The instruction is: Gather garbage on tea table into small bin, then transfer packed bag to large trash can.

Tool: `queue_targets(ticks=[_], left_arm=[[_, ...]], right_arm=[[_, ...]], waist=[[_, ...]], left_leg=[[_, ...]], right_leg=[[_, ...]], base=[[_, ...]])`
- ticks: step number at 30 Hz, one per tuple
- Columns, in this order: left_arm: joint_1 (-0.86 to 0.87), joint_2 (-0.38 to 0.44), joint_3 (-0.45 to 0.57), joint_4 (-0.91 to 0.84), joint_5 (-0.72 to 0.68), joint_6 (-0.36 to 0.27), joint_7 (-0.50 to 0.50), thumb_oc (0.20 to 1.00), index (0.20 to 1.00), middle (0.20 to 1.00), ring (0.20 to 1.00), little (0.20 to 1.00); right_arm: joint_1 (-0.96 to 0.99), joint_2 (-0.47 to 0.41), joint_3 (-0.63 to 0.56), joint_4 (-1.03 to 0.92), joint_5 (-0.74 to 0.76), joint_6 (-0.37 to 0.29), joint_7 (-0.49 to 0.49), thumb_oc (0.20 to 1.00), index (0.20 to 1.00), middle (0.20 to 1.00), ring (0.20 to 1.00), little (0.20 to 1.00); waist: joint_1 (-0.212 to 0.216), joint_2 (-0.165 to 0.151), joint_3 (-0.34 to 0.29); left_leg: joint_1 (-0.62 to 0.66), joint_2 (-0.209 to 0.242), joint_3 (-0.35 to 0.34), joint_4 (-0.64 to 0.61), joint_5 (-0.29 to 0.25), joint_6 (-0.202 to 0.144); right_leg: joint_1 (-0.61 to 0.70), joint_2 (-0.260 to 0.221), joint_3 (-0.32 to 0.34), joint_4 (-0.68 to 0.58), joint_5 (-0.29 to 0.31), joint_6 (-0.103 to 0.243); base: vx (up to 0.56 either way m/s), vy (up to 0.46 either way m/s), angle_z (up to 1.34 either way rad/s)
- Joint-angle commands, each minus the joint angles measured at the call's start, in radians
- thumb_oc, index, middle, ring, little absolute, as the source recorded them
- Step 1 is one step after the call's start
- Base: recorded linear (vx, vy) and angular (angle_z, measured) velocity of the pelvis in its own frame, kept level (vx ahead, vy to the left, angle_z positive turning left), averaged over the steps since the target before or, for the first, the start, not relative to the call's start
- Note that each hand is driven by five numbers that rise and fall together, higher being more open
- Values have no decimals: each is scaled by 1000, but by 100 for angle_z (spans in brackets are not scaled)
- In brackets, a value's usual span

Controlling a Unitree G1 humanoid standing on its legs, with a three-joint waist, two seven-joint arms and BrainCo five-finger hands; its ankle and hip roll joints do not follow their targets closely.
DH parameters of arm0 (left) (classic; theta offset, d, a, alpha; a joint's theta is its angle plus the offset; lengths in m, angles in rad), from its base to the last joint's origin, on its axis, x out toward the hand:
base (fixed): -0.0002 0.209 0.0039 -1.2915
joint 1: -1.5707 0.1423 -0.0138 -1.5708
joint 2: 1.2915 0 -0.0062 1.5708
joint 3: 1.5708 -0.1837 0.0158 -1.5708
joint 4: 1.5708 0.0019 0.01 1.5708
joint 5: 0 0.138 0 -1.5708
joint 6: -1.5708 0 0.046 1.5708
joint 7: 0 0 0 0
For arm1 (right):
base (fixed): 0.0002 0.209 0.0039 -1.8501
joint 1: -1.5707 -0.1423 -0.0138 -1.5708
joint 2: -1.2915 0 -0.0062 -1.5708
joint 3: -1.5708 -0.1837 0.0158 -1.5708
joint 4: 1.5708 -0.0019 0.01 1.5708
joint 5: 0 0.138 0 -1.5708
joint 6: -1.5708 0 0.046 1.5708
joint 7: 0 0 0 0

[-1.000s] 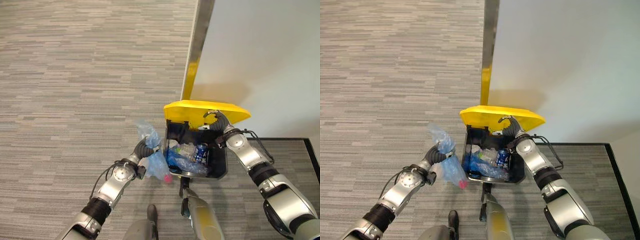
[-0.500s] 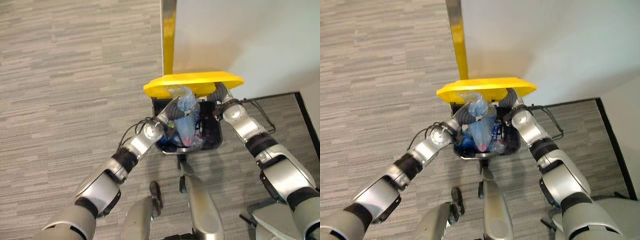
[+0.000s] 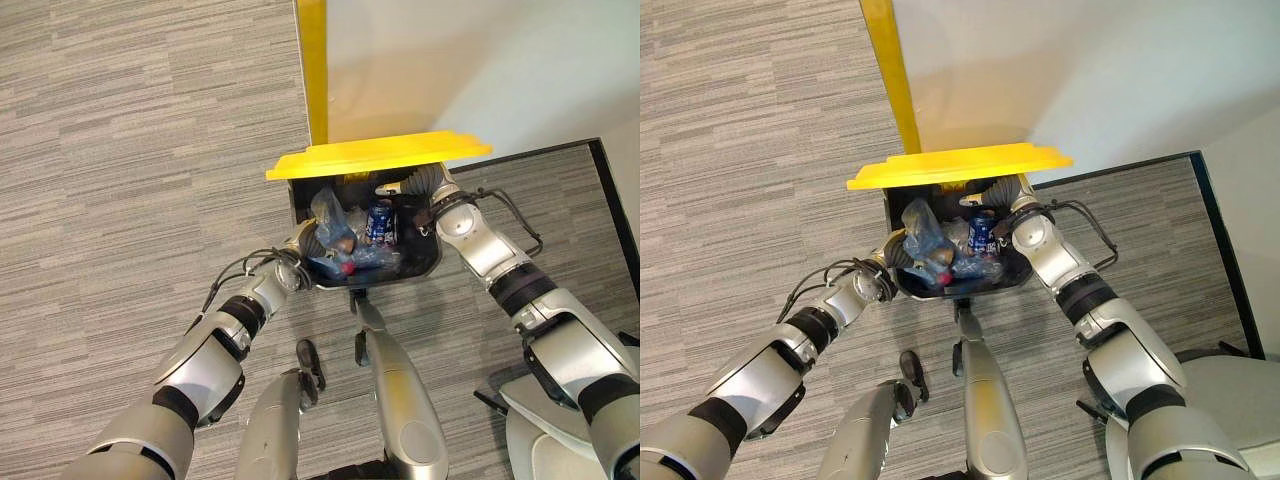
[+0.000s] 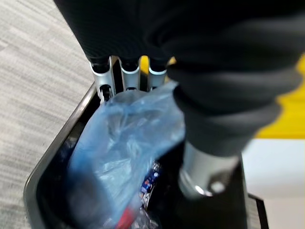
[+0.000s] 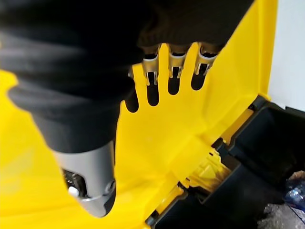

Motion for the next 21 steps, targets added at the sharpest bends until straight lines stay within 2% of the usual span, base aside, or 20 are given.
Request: queue_targets(ticks=[1, 7, 11, 13, 17, 21], left_arm=[[61, 3, 54, -115, 40, -36, 1, 1000, 1000, 1000, 1000, 1000], [162, 35, 111, -231, -11, -57, -4, 1000, 1000, 1000, 1000, 1000], [369, 105, 232, -384, -70, -71, -29, 1000, 1000, 1000, 1000, 1000], [508, 147, 333, -441, -104, -76, -48, 1000, 1000, 1000, 1000, 1000], [642, 173, 438, -478, -172, -80, -89, 1000, 1000, 1000, 1000, 1000], [785, 197, 555, -503, -218, -80, -116, 1000, 1000, 1000, 1000, 1000]], right_arm=[[1, -34, 0, -48, -16, -63, -3, 1000, 1000, 1000, 1000, 1000], [106, -54, -33, -109, -52, -69, 16, 1000, 1000, 1000, 1000, 1000], [336, -70, -142, -226, -91, -68, 57, 1000, 1000, 1000, 1000, 1000], [478, -50, -223, -269, -96, -70, 81, 1000, 1000, 1000, 1000, 1000], [581, -31, -290, -295, -102, -63, 104, 1000, 1000, 1000, 1000, 1000], [683, -16, -368, -296, -101, -60, 122, 1000, 1000, 1000, 1000, 1000]], waist=[[33, 16, -51], [46, 13, -77], [72, -3, -115], [91, -11, -128], [107, -22, -139], [126, -40, -148]], left_leg=[[126, -24, 27, -72, -89, -17], [159, -27, 13, -81, -89, -17], [213, -37, -7, -105, -85, -8], [248, -47, -17, -116, -86, -2], [277, -60, -26, -113, -88, 7], [280, -80, -20, -103, -77, 20]], right_leg=[[-26, -14, -3, 32, -1, 75], [11, -15, -6, 25, -1, 77], [69, -28, -12, 17, -1, 79], [106, -35, -14, 5, 10, 86], [141, -41, -19, -20, 29, 94], [166, -52, -42, -54, 68, 128]], base=[[29, -3, 4], [8, -6, 3], [-22, -15, 16], [-64, 22, 6], [-71, 28, 10], [-110, 77, 9]])
